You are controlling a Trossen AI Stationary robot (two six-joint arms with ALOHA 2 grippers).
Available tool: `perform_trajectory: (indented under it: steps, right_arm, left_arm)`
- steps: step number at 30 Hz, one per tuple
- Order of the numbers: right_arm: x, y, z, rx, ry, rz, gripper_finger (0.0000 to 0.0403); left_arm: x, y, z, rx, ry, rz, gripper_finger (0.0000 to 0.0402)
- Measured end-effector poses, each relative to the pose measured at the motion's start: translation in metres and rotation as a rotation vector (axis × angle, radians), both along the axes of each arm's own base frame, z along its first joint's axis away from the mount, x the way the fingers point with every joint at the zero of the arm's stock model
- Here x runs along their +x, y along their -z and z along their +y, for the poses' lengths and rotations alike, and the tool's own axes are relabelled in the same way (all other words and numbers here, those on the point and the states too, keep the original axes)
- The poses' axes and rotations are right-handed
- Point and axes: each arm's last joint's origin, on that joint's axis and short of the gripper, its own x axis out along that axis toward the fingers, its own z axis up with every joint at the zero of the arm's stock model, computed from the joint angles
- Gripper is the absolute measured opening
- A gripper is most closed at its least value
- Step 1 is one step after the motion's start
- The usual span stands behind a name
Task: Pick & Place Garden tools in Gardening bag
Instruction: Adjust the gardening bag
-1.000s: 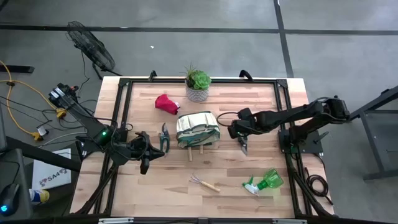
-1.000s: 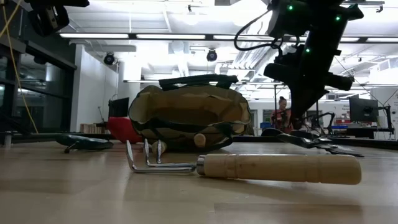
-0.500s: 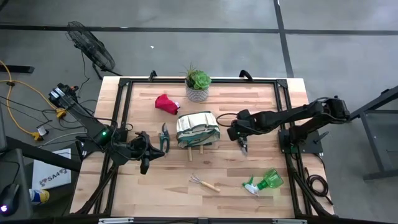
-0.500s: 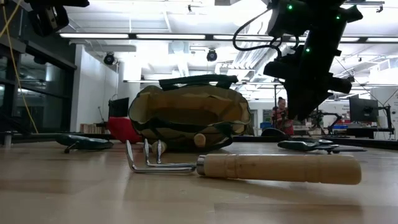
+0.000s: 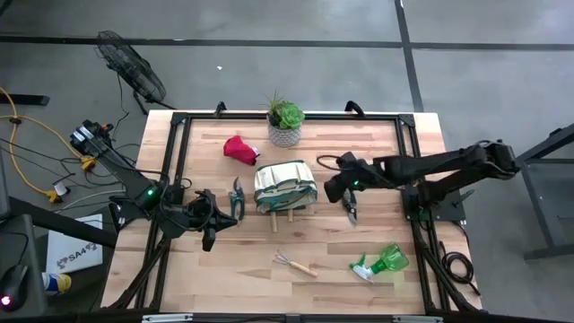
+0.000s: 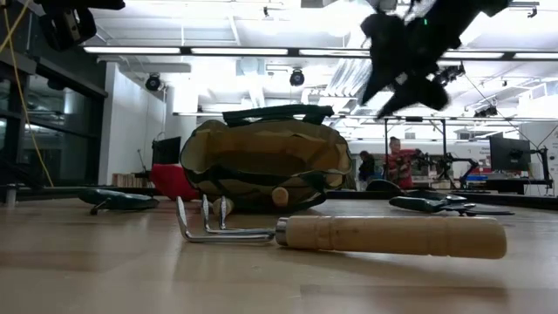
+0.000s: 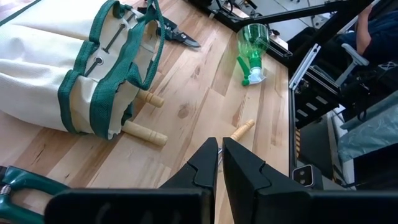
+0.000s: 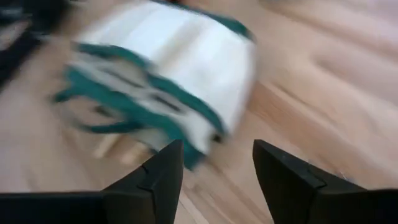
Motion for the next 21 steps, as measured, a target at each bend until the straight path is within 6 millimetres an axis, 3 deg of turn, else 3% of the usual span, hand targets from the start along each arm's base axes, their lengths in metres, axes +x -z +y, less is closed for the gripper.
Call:
perform_trajectory:
  steps: [6, 21]
  right_arm:
    - [0.01, -0.007, 0.016, -0.308, -0.333, -0.04, 0.0184]
    - [0.036, 0.011, 0.035, -0.835, -0.711, 0.074, 0.0185]
  left_arm:
    - [0.0, 0.0, 0.0, 0.0, 0.0, 0.0, 0.0022]
    - [0.0, 0.0, 0.0, 0.0, -0.001, 0.0, 0.0022]
